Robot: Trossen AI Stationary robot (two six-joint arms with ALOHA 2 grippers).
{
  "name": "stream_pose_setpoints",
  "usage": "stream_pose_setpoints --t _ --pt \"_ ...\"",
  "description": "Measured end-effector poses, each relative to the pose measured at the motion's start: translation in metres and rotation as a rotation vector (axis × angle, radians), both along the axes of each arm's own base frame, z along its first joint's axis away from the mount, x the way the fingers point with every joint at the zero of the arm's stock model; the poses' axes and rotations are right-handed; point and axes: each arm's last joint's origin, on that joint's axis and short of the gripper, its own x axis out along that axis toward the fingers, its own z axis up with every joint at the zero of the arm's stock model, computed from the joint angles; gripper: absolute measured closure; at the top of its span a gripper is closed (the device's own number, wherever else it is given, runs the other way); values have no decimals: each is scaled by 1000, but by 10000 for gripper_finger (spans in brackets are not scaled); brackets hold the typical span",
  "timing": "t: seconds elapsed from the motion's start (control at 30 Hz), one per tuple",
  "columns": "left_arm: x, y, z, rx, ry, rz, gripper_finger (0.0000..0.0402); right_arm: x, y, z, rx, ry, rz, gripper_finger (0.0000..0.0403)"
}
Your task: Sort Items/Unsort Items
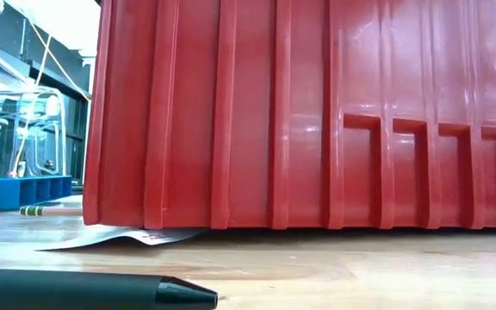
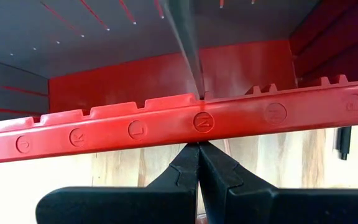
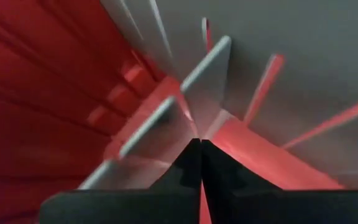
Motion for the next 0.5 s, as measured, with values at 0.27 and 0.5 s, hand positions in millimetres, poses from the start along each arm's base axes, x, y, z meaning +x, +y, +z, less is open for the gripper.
stream_pose_setpoints --t 0.27,0.5 --pt "0 0 0 7 -2 3 402 16 -9 -12 36 -118 21 403" --pt "-1 1 0 22 -2 8 402 22 -14 -12 87 -148 73 403"
